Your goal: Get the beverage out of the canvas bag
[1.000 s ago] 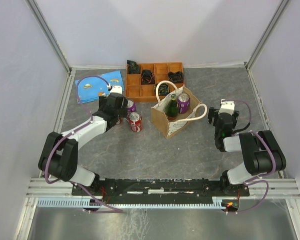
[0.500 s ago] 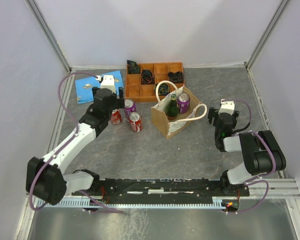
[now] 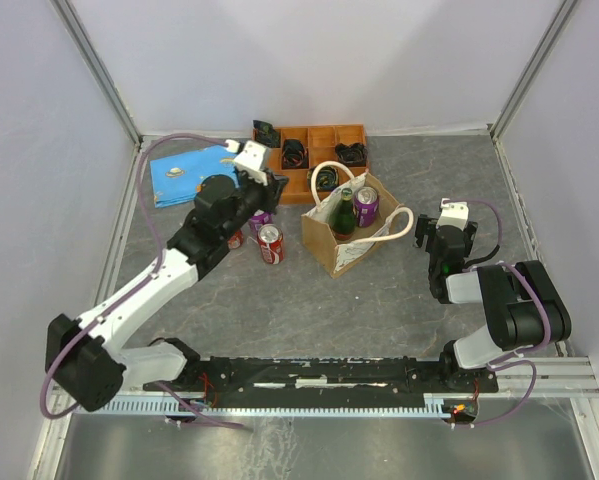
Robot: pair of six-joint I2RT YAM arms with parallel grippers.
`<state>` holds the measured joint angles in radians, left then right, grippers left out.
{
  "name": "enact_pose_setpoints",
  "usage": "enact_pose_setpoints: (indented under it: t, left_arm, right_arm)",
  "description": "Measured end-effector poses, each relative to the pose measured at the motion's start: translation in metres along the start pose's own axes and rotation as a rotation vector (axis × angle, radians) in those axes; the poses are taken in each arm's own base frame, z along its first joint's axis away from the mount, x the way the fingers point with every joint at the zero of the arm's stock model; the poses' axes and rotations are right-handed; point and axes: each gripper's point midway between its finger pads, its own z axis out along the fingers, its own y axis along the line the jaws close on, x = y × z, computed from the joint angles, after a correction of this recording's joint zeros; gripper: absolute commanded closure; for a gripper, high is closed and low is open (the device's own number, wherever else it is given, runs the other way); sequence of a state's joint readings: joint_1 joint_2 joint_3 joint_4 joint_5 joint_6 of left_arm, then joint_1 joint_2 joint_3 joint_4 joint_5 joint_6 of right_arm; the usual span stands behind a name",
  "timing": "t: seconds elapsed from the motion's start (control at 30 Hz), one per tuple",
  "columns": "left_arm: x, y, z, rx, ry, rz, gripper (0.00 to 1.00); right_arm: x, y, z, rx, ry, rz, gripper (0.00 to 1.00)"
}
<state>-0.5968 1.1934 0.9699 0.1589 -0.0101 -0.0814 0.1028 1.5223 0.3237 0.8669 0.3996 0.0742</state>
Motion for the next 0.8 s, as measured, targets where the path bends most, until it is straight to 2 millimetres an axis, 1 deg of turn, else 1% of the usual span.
enact_pose_setpoints:
  t: [0.07, 0.13, 0.27, 0.33, 0.37, 0.43, 0.5, 0.53, 0.6, 0.7, 0.8]
  left_arm:
    - [0.001, -0.025, 0.016, 0.102, 0.003, 0.002, 0.97]
    - [0.006, -0.043, 0.027, 0.170, 0.012, 0.003, 0.96]
    - [0.022, -0.072, 0.041, 0.269, 0.047, 0.006, 0.84]
    - [0.026, -0.084, 0.045, 0.304, 0.057, 0.016, 0.76]
    - [0.027, -0.090, 0.047, 0.320, 0.059, 0.019, 0.75]
    - [0.028, -0.099, 0.053, 0.343, 0.055, 0.029, 0.72]
    - [0.032, -0.106, 0.059, 0.371, 0.055, 0.038, 0.62]
    - [0.035, -0.109, 0.062, 0.382, 0.055, 0.043, 0.59]
    - [0.044, -0.112, 0.068, 0.399, 0.062, 0.048, 0.57]
    - [0.061, -0.115, 0.079, 0.411, 0.081, 0.049, 0.51]
    - [0.074, -0.113, 0.088, 0.403, 0.090, 0.057, 0.50]
  right_arm:
    - [0.000, 0.000, 0.000, 0.000, 0.000, 0.000, 0.01]
    - [0.000, 0.000, 0.000, 0.000, 0.000, 0.000, 0.01]
    - [0.000, 0.000, 0.000, 0.000, 0.000, 0.000, 0.01]
    - [0.000, 0.000, 0.000, 0.000, 0.000, 0.000, 0.01]
    - [0.000, 0.000, 0.000, 0.000, 0.000, 0.000, 0.01]
    - [0.000, 0.000, 0.000, 0.000, 0.000, 0.000, 0.01]
    - [0.000, 0.000, 0.000, 0.000, 0.000, 0.000, 0.01]
    - [0.000, 0.000, 0.000, 0.000, 0.000, 0.000, 0.01]
    - [0.000, 0.000, 0.000, 0.000, 0.000, 0.000, 0.01]
    - [0.000, 0.000, 0.000, 0.000, 0.000, 0.000, 0.01]
    - [0.000, 0.000, 0.000, 0.000, 0.000, 0.000, 0.01]
